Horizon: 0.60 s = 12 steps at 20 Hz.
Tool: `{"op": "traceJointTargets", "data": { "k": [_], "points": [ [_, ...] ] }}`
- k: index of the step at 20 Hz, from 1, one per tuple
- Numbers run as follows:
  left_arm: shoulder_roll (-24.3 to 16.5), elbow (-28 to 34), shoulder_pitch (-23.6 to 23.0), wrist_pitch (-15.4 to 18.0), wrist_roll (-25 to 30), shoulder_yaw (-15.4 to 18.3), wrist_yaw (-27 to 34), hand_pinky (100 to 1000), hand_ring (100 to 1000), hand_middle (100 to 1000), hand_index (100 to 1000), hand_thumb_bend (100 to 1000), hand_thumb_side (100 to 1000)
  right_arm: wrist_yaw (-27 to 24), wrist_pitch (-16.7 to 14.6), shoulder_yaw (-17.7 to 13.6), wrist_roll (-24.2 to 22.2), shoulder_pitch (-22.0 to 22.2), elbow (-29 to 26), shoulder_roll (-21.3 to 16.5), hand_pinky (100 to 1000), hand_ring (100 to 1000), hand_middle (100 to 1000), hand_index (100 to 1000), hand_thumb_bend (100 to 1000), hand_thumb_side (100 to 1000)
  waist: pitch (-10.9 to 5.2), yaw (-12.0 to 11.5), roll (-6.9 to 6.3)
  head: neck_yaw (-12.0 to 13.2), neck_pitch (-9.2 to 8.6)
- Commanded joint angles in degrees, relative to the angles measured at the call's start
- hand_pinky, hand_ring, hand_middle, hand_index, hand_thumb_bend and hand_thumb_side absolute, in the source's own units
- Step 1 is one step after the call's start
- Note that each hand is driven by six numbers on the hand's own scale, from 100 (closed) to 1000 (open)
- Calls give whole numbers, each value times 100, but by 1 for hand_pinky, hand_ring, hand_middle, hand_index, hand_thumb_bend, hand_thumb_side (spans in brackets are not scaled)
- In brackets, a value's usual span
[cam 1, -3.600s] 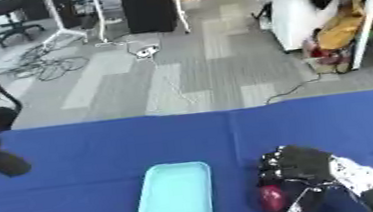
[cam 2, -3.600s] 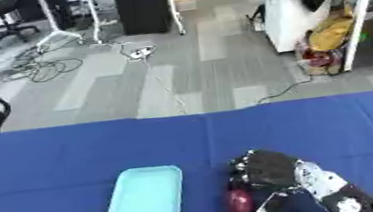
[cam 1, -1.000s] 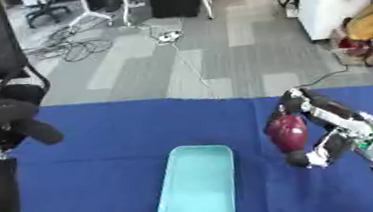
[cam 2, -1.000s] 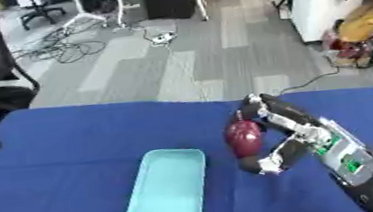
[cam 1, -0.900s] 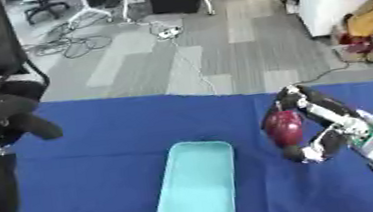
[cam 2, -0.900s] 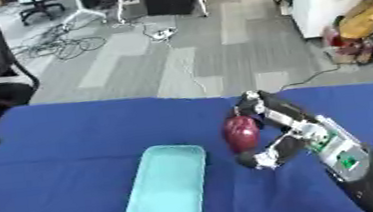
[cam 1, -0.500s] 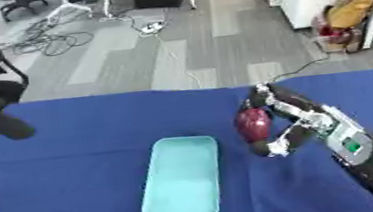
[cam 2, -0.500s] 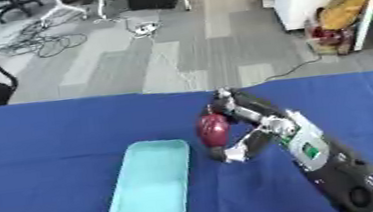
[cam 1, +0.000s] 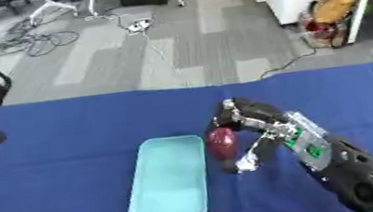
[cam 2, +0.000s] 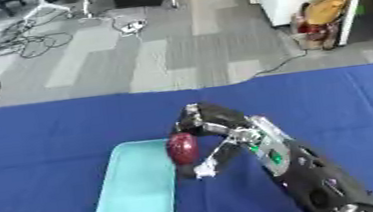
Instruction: Pick up objects on the table and place them in the box.
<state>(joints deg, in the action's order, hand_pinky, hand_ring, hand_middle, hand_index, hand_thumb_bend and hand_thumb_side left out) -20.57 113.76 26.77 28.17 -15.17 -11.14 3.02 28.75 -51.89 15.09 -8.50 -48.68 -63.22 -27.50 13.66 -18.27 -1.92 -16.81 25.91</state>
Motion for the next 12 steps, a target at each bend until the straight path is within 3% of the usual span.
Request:
{"op": "traceJointTargets", "data": {
  "k": [1,12],
  "points": [
    [4,84,128,25,29,22,50,453,488,611,724,424,805,75,-7,11,76,-207,-36,-1,100,100,100,291,136,716,-52,-51,7,-157,-82],
    [152,84,422,84,105,-25,141,457,491,613,724,419,808,74,-7,85,20,-360,-98,56,100,100,100,292,140,717,141,-332,117,-342,-303]
  ]
}}
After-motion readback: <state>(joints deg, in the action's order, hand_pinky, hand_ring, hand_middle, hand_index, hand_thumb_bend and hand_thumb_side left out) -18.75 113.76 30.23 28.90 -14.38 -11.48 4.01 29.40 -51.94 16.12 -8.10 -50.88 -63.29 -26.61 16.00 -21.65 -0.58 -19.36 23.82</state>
